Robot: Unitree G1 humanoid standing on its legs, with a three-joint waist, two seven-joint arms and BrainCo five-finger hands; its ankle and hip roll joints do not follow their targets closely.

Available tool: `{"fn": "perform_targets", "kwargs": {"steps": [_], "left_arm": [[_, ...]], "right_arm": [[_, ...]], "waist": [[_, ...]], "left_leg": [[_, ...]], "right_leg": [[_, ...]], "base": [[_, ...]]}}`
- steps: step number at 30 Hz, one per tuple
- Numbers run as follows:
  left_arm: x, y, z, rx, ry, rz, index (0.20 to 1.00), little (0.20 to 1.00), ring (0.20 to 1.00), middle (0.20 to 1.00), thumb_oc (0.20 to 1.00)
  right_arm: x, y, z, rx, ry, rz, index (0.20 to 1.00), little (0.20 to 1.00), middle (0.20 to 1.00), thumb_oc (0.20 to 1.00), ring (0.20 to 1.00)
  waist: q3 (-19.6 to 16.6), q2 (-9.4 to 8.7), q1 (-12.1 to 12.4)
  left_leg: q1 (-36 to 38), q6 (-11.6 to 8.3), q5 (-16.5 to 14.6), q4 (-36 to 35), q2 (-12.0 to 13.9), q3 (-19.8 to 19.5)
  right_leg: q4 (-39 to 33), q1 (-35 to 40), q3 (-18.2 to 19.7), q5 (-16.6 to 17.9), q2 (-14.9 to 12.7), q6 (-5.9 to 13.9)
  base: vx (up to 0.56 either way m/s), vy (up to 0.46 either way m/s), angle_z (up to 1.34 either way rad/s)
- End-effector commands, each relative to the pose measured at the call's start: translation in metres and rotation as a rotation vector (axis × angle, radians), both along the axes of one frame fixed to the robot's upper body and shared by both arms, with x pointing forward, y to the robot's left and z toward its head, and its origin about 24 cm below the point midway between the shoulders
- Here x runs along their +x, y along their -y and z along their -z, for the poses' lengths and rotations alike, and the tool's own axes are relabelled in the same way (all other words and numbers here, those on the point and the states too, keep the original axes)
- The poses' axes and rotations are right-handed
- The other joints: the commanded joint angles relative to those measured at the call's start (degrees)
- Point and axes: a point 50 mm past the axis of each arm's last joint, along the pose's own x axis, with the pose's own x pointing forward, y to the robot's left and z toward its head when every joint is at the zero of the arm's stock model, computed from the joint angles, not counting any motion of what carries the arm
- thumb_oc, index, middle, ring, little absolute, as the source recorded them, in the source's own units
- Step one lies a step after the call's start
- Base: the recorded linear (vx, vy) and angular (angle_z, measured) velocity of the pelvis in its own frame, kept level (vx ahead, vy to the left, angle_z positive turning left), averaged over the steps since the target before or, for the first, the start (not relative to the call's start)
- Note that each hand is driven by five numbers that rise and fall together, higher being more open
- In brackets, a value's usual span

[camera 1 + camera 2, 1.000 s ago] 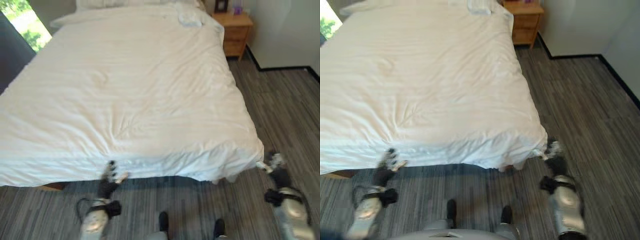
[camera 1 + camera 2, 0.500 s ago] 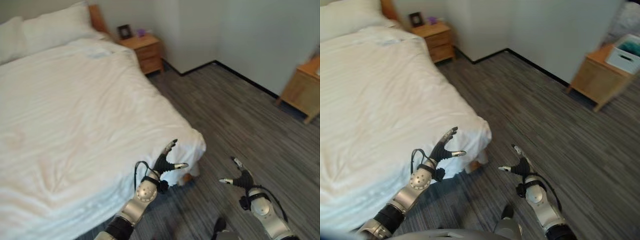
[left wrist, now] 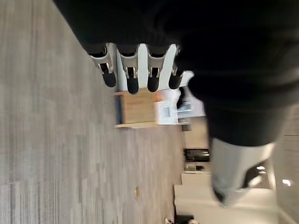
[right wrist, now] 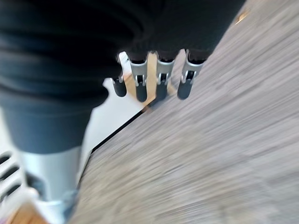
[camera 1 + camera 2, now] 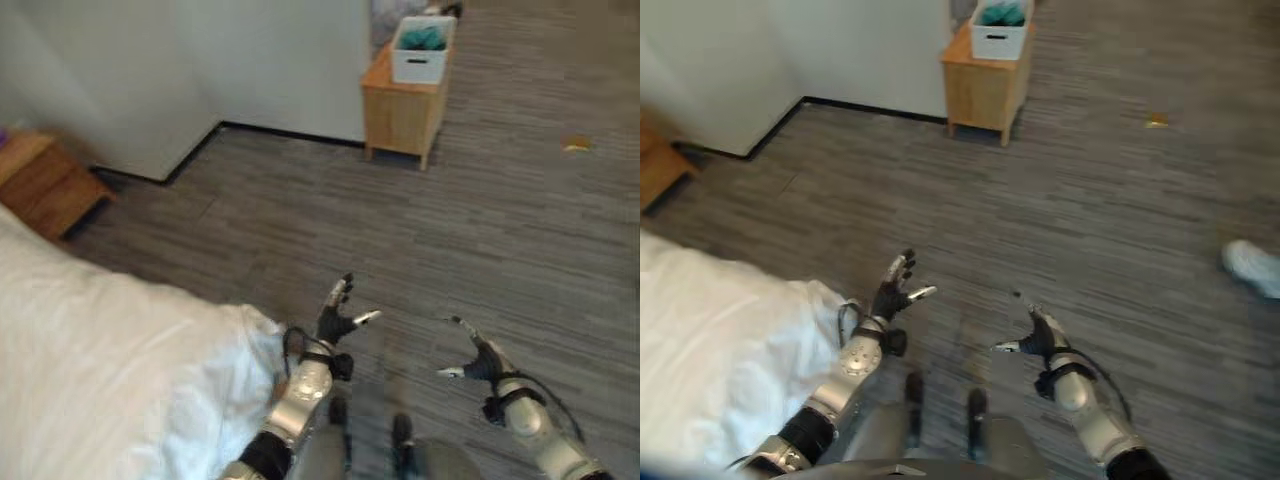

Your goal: Making the bed.

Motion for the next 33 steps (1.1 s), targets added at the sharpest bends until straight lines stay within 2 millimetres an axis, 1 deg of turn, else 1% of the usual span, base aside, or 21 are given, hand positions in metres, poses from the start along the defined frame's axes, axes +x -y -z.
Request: {"fn": "perform_targets", "kwargs": {"steps": [1, 2, 3, 5, 6, 7, 9, 12, 13, 16, 17, 19, 21, 24, 26, 28, 29, 30, 31, 32, 33], "left_arm": [[0.013, -0.002, -0.031, -0.083, 0.138, -0.031, 1.000, 1.000, 1.000, 1.000, 1.000], [0.013, -0.002, -0.031, -0.083, 0.138, -0.031, 1.000, 1.000, 1.000, 1.000, 1.000], [0.011, -0.009, -0.027, -0.085, 0.120, -0.049, 1.000, 1.000, 1.000, 1.000, 1.000], [0.009, -0.019, -0.025, -0.072, 0.109, -0.071, 1.000, 1.000, 1.000, 1.000, 1.000], [0.007, -0.024, -0.026, -0.067, 0.109, -0.071, 1.000, 1.000, 1.000, 1.000, 1.000], [0.008, -0.026, -0.029, -0.061, 0.117, -0.068, 1.000, 1.000, 1.000, 1.000, 1.000], [0.010, -0.032, -0.035, -0.042, 0.146, -0.070, 1.000, 1.000, 1.000, 1.000, 1.000], [0.014, -0.034, -0.041, -0.021, 0.171, -0.070, 1.000, 1.000, 1.000, 1.000, 1.000], [0.016, -0.033, -0.045, -0.018, 0.186, -0.068, 1.000, 1.000, 1.000, 1.000, 1.000], [0.016, -0.031, -0.046, -0.020, 0.191, -0.057, 1.000, 1.000, 1.000, 1.000, 1.000], [0.017, -0.028, -0.047, -0.004, 0.201, -0.034, 1.000, 1.000, 1.000, 1.000, 1.000], [0.018, -0.026, -0.047, 0.005, 0.202, -0.027, 1.000, 1.000, 1.000, 1.000, 1.000], [0.015, -0.037, -0.040, 0.009, 0.173, -0.067, 1.000, 1.000, 1.000, 1.000, 1.000], [0.007, -0.053, -0.030, 0.029, 0.136, -0.105, 1.000, 1.000, 1.000, 1.000, 1.000], [0.005, -0.052, -0.028, 0.025, 0.125, -0.096, 1.000, 1.000, 1.000, 1.000, 1.000], [0.002, -0.056, -0.020, 0.034, 0.095, -0.119, 1.000, 1.000, 1.000, 1.000, 1.000], [0.002, -0.059, -0.020, 0.033, 0.089, -0.134, 1.000, 1.000, 1.000, 1.000, 1.000], [0.000, -0.057, -0.019, 0.003, 0.072, -0.127, 1.000, 1.000, 1.000, 1.000, 1.000], [-0.001, -0.059, -0.019, -0.006, 0.071, -0.128, 1.000, 1.000, 1.000, 1.000, 1.000], [-0.001, -0.062, -0.021, -0.009, 0.074, -0.132, 1.000, 1.000, 1.000, 1.000, 1.000], [-0.001, -0.062, -0.021, -0.008, 0.074, -0.132, 1.000, 1.000, 1.000, 1.000, 1.000]], "right_arm": [[0.048, -0.009, -0.060, 0.039, 0.305, -0.005, 1.000, 1.000, 1.000, 1.000, 1.000], [0.048, -0.009, -0.060, 0.039, 0.305, -0.005, 1.000, 1.000, 1.000, 1.000, 1.000], [0.050, -0.012, -0.060, 0.040, 0.305, -0.002, 1.000, 1.000, 1.000, 1.000, 1.000], [0.047, -0.018, -0.056, 0.080, 0.298, 0.006, 1.000, 1.000, 1.000, 1.000, 1.000], [0.043, -0.019, -0.052, 0.106, 0.285, 0.026, 1.000, 1.000, 1.000, 1.000, 1.000], [0.041, -0.019, -0.049, 0.117, 0.276, 0.038, 1.000, 1.000, 1.000, 1.000, 1.000], [0.040, -0.018, -0.053, 0.135, 0.293, 0.051, 1.000, 1.000, 1.000, 1.000, 1.000], [0.038, -0.014, -0.055, 0.156, 0.308, 0.082, 1.000, 1.000, 1.000, 1.000, 1.000], [0.037, -0.012, -0.055, 0.169, 0.311, 0.093, 1.000, 1.000, 1.000, 1.000, 1.000], [0.035, -0.010, -0.055, 0.177, 0.307, 0.096, 1.000, 1.000, 1.000, 1.000, 1.000], [0.034, -0.004, -0.057, 0.199, 0.301, 0.091, 1.000, 1.000, 1.000, 1.000, 1.000], [0.033, 0.011, -0.060, 0.176, 0.308, 0.127, 1.000, 1.000, 1.000, 1.000, 1.000], [0.027, 0.035, -0.053, 0.156, 0.280, 0.226, 1.000, 1.000, 1.000, 1.000, 1.000], [0.018, 0.057, -0.046, 0.087, 0.241, 0.297, 1.000, 1.000, 1.000, 1.000, 1.000], [0.011, 0.068, -0.048, 0.059, 0.238, 0.328, 1.000, 1.000, 1.000, 1.000, 1.000], [0.010, 0.073, -0.046, 0.053, 0.229, 0.342, 1.000, 1.000, 1.000, 1.000, 1.000], [0.013, 0.071, -0.046, 0.072, 0.233, 0.344, 1.000, 1.000, 1.000, 1.000, 1.000], [0.017, 0.067, -0.051, 0.106, 0.251, 0.324, 1.000, 1.000, 1.000, 1.000, 1.000], [0.021, 0.063, -0.055, 0.131, 0.272, 0.315, 1.000, 1.000, 1.000, 1.000, 1.000], [0.023, 0.061, -0.056, 0.138, 0.275, 0.312, 1.000, 1.000, 1.000, 1.000, 1.000], [0.023, 0.061, -0.056, 0.138, 0.275, 0.312, 1.000, 1.000, 1.000, 1.000, 1.000]], "waist": [[1.6, -1.11, 4.9], [1.6, -1.12, 5.0], [0.2, -1.50, 5.2], [-0.5, -4.56, 6.0], [-0.8, -6.89, 6.3], [-0.8, -7.49, 6.4], [-0.2, -6.90, 4.5], [0.2, -2.80, 0.9], [0.3, -2.24, -0.2], [0.2, -1.59, -1.9], [0.2, -1.26, -4.3], [0.1, -1.86, -6.4], [-0.2, -2.50, -8.4], [-0.5, -1.92, -10.0], [-1.2, -2.52, -10.8], [-2.4, -2.00, -11.3], [-2.4, -1.14, -11.3], [-0.5, -3.04, -9.6], [0.9, -3.94, -8.1], [1.3, -5.21, -7.2], [1.3, -5.28, -7.2]], "left_leg": [[0.2, 2.42, 4.7, -8.4, -3.5, 9.9], [0.2, 2.42, 4.7, -8.4, -3.5, 9.9], [1.8, 4.57, 6.2, -8.5, -2.8, 12.1], [2.9, 6.01, 6.4, -8.2, -4.0, 11.9], [5.3, 7.81, 4.0, -7.8, -6.1, 10.1], [6.9, 8.36, 2.8, -7.6, -6.5, 9.0], [12.3, 9.25, 0.0, -8.0, -6.9, 4.8], [18.6, 9.59, -2.8, -9.5, -6.5, -2.0], [20.6, 9.46, -4.0, -9.7, -6.7, -5.1], [22.1, 9.11, -4.5, -9.7, -6.8, -8.2], [24.8, 8.09, -6.8, -9.8, -7.4, -14.9], [27.7, 7.23, -9.2, -9.8, -8.5, -21.0], [32.4, 6.38, -13.0, -9.8, -8.3, -26.5], [37.9, 4.77, -15.8, -9.8, -4.5, -29.8], [40.1, 3.77, -16.8, -8.1, -2.8, -32.5], [40.0, 1.60, -15.1, -1.6, -0.4, -31.6], [38.2, -1.03, -9.4, 4.6, 0.8, -29.6], [26.5, -2.30, -0.2, 23.3, -0.5, -23.4], [20.6, 0.08, -0.3, 33.5, -0.7, -19.5], [16.4, 1.63, -2.2, 38.4, -0.6, -15.9], [16.2, 1.64, -2.1, 38.4, -0.7, -15.9]], "right_leg": [[-14.3, 24.1, 4.9, -4.3, -2.4, 7.93], [-14.3, 24.1, 4.9, -4.3, -2.4, 7.93], [-12.7, 25.6, 4.3, -5.2, -2.2, 8.82], [-8.1, 25.8, 3.2, -4.8, -3.4, 10.04], [0.9, 23.5, 2.0, -0.7, -4.4, 14.48], [7.8, 20.5, 1.3, 4.7, -4.9, 17.56], [21.0, 15.3, 1.9, 13.1, -4.5, 17.62], [30.1, 5.2, 2.2, 10.2, -5.7, 16.32], [28.5, 2.2, 3.5, 7.6, -5.8, 14.28], [25.6, 0.4, 4.5, 6.3, -5.5, 13.03], [16.0, -2.1, 7.5, 4.1, -4.2, 11.66], [1.7, -4.0, 11.2, 6.4, -4.1, 12.25], [-12.0, -8.3, 11.3, 13.2, -6.6, 15.32], [-13.2, -11.3, 7.7, 15.7, -7.1, 16.83], [-13.1, -8.8, 9.5, 17.8, -7.3, 16.48], [-12.8, -7.0, 9.6, 19.1, -6.8, 16.01], [-12.6, -5.4, 8.7, 18.8, -6.2, 15.49], [-12.0, -0.4, 7.6, 16.9, -7.2, 12.64], [-12.6, 2.8, 7.1, 15.4, -6.6, 10.67], [-13.1, 4.5, 6.8, 14.7, -6.7, 9.94], [-13.1, 4.4, 6.8, 14.7, -6.7, 9.96]], "base": [[0.31, 0.075, 0.00], [0.54, 0.159, 0.08], [0.51, 0.133, 0.17], [0.68, 0.139, 0.10], [0.62, 0.109, 0.21], [0.58, 0.068, 0.27], [0.54, 0.084, 0.53], [0.59, 0.160, 1.38], [0.48, 0.035, 1.44], [0.39, -0.022, 1.44], [0.59, -0.127, 1.87], [0.76, -0.136, 2.21], [0.97, -0.133, 2.39], [0.83, -0.210, 1.78], [0.61, -0.299, 0.92], [0.59, -0.275, 1.05], [0.60, -0.295, 0.91], [0.60, -0.370, 0.81], [0.51, -0.411, 0.47], [0.27, -0.258, 0.23], [0.35, -0.237, -0.35]]}}
